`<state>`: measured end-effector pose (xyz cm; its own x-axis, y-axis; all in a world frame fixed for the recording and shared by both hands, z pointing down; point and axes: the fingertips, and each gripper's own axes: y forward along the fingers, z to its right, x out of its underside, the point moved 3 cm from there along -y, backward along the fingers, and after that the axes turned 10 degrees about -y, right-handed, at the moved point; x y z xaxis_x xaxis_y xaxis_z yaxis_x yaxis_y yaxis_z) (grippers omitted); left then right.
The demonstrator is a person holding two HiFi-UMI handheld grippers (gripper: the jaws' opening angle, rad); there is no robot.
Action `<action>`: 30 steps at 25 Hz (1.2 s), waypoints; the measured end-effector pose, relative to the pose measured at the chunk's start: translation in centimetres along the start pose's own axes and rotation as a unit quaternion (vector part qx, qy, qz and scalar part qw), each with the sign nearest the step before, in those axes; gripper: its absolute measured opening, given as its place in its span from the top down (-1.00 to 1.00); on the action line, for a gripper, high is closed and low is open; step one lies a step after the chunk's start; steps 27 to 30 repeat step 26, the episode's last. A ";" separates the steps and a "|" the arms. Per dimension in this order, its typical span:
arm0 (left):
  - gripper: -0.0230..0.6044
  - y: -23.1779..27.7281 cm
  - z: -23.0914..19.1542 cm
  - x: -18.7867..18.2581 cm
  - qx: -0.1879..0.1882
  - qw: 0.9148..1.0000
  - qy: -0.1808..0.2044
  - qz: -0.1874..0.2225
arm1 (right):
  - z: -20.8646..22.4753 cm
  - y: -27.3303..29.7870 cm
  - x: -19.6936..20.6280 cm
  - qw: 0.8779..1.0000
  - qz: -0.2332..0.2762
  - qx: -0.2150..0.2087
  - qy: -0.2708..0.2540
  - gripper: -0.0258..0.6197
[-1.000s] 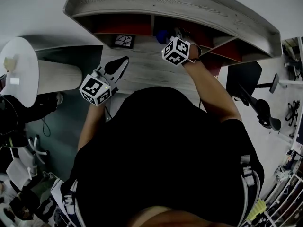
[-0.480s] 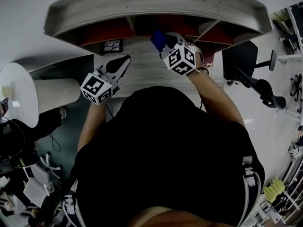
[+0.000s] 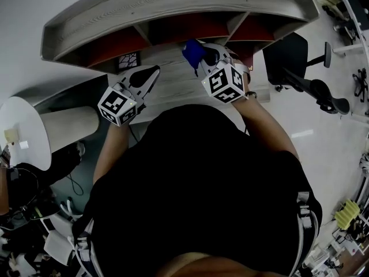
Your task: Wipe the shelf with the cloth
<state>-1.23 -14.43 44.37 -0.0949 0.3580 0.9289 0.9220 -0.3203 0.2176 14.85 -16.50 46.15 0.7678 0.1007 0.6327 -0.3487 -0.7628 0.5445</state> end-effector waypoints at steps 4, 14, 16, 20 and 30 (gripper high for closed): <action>0.87 1.0 0.8 -0.2 0.022 1.000 0.009 -0.005 | 0.3 -2.0 0.0 0.999 0.014 0.022 0.019 0.77; 0.87 3.9 2.5 -0.8 0.061 0.998 0.023 -0.013 | 1.6 -6.3 2.6 0.994 0.012 0.068 0.088 0.77; 0.87 4.5 2.9 -0.8 0.069 0.997 0.025 -0.014 | 1.8 -7.2 3.3 0.992 0.007 0.077 0.097 0.77; 0.87 5.4 3.4 -0.8 0.087 0.996 0.025 -0.016 | 1.9 -8.7 4.4 0.990 -0.007 0.097 0.103 0.77; 0.87 6.3 3.3 -1.2 0.092 0.995 0.030 -0.018 | 2.3 -10.0 5.3 0.987 -0.010 0.114 0.116 0.77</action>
